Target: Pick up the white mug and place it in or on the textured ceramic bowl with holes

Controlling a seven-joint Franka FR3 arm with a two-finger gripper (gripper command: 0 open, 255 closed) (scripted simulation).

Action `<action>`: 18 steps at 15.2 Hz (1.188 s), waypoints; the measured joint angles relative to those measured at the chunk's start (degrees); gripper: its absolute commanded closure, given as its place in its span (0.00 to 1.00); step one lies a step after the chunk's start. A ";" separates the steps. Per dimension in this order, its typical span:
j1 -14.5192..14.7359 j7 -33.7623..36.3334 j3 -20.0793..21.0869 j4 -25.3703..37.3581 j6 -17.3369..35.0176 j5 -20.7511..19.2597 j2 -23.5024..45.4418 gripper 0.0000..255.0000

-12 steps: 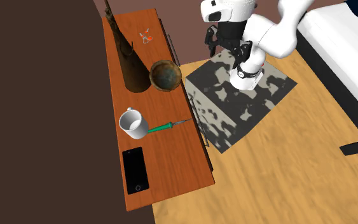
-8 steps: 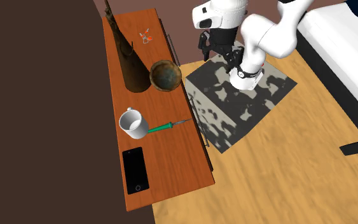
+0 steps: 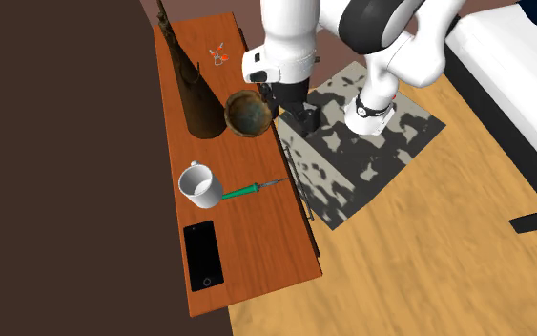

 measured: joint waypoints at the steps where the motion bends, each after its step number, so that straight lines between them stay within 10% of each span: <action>1: -0.02 -0.51 -0.35 1.23 0.88 0.20 2.19 0.00; 18: -2.16 -6.78 -2.58 35.08 4.86 6.90 41.88 0.00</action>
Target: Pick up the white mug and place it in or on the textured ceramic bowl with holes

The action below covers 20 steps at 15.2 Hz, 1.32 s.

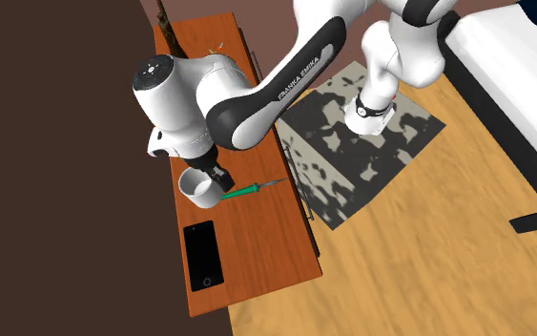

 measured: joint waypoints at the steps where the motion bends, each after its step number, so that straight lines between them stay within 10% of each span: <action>1: -0.31 -0.08 0.04 2.80 -0.74 0.31 2.18 0.00; 17: -0.76 -0.74 0.68 6.49 3.15 1.70 9.94 0.00; 18: -0.76 -0.74 0.68 6.49 3.15 1.70 9.94 1.00; 20: -0.76 -0.74 0.68 6.49 3.15 1.70 9.94 1.00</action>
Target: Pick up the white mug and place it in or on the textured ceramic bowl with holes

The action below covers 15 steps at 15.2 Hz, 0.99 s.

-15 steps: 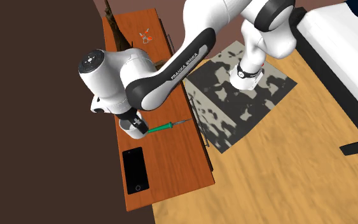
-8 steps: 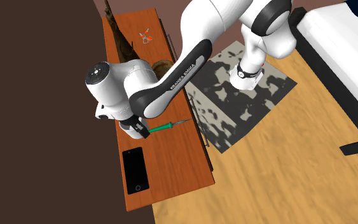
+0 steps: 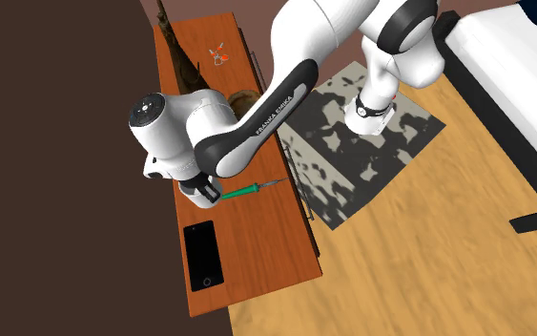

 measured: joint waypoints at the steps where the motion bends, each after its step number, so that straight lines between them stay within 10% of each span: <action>1: 0.00 0.00 0.00 0.00 0.00 0.00 0.00 1.00; 15: -0.01 0.66 -0.21 2.20 -3.68 -0.48 -1.53 1.00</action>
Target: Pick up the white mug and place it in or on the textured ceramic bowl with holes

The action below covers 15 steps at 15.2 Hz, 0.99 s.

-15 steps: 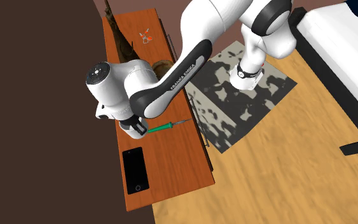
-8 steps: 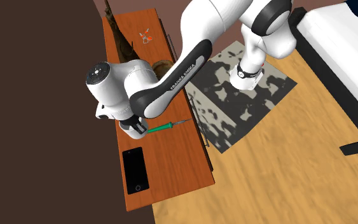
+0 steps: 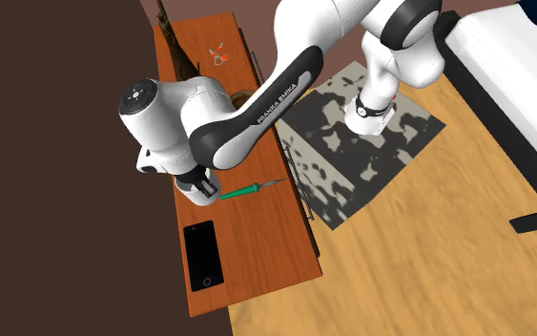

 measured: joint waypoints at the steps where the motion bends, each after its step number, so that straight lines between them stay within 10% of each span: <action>1: 0.03 0.17 -0.02 0.42 -0.67 -0.08 -0.28 1.00; 15: -0.29 1.73 -0.29 8.83 -10.48 -0.80 -1.82 1.00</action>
